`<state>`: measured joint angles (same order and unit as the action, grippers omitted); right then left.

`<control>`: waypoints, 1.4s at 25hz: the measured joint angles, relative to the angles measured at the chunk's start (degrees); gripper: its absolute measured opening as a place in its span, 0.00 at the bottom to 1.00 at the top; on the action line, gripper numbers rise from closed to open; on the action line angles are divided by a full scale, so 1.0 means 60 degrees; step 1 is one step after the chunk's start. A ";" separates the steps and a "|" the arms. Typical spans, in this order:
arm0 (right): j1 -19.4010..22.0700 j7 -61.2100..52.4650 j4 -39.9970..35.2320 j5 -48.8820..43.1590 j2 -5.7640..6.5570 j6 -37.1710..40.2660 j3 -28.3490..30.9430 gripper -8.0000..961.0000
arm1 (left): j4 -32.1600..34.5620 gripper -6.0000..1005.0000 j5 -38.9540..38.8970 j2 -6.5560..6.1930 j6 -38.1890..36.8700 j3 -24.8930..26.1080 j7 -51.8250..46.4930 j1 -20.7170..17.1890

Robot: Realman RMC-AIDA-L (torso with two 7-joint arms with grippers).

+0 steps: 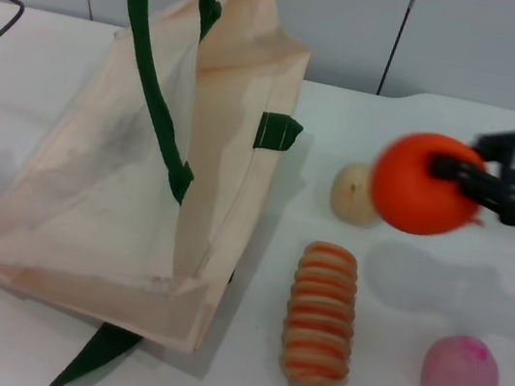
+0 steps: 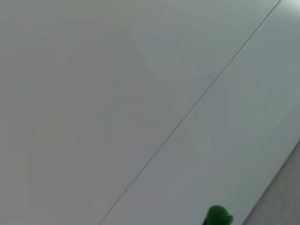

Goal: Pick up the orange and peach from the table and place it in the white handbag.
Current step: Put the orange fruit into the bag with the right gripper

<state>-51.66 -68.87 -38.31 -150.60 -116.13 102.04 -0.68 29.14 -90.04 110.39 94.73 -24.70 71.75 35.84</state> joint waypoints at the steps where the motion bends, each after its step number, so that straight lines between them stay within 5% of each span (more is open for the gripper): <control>1: -0.0196 0.0030 0.0204 0.0002 -0.0011 -0.0051 -0.0121 0.16 | -0.0055 0.13 -0.0024 -0.0017 0.0013 0.0000 0.0001 0.0029; 24: -0.3520 0.0627 0.4967 -0.0001 -0.0028 -0.4350 -0.1883 0.08 | -0.0405 0.13 -0.0013 -0.0010 0.0179 -0.0102 -0.0066 0.0691; 35: -0.4137 0.0737 0.6181 0.0021 -0.0086 -0.7189 -0.2264 0.07 | -0.0748 0.13 0.0052 -0.0059 0.0289 -0.0138 -0.0080 0.1086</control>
<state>-76.48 -64.45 -1.22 -150.47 -116.64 58.90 -14.26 24.65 -89.73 110.03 96.46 -25.53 71.27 42.36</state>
